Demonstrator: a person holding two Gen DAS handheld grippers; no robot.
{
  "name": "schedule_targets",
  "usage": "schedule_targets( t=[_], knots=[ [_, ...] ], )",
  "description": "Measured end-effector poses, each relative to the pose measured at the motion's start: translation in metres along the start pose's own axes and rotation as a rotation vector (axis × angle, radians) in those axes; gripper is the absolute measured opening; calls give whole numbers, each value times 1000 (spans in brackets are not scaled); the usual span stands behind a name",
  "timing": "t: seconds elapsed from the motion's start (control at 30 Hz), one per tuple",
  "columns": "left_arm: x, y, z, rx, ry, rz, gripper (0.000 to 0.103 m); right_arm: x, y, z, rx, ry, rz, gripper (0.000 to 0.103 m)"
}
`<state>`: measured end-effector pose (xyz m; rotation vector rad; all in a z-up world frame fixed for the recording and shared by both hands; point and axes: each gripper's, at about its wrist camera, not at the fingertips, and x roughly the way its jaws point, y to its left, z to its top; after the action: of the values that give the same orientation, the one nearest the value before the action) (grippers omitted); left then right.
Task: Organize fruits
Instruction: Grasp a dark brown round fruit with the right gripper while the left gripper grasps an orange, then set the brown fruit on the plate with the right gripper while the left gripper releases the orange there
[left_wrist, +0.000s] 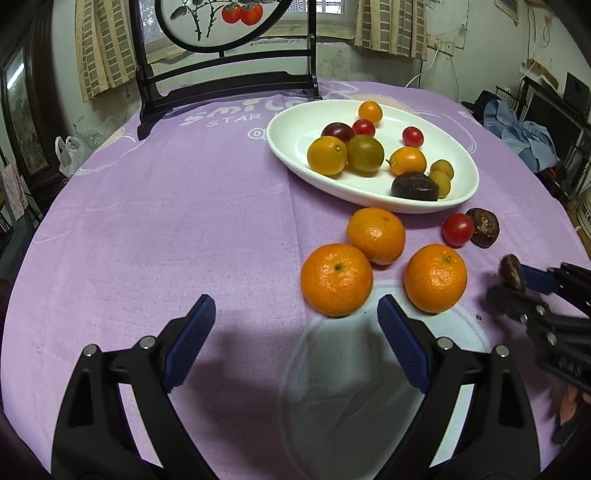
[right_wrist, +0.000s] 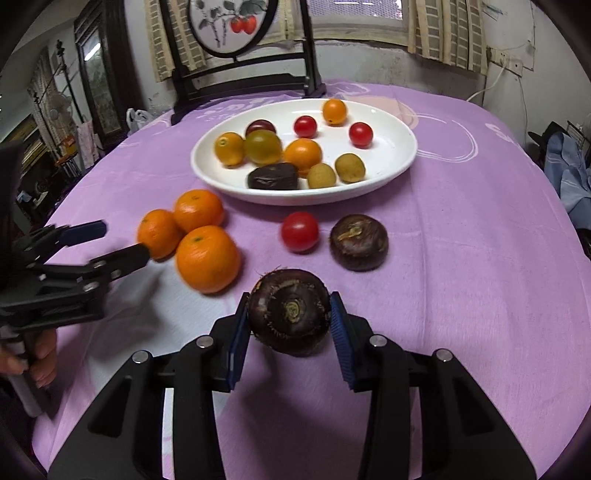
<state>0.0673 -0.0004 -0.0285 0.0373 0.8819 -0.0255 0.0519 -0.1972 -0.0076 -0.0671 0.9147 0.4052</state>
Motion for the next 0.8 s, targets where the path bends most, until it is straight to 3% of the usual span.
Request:
schedule_targets(
  t=[0.3, 0.4, 0.5, 0.53, 0.67, 0.8],
  knots=[
    [18, -11, 3, 16, 54, 16, 90, -12, 9, -7, -32, -12, 29, 41],
    [24, -14, 7, 26, 57, 26, 73, -15, 8, -7, -33, -20, 35, 41],
    [29, -16, 11, 12, 71, -13, 55, -14, 8, -7, -39, -16, 39, 41],
    [29, -18, 13, 19, 72, -33, 44, -13, 8, -7, -40, -14, 39, 41],
    [26, -21, 11, 32, 80, -30, 43, -13, 8, -8, -40, -16, 27, 41],
    [6, -16, 12, 8, 76, -75, 43, -19, 7, -5, -29, -52, 31, 41]
  ],
)
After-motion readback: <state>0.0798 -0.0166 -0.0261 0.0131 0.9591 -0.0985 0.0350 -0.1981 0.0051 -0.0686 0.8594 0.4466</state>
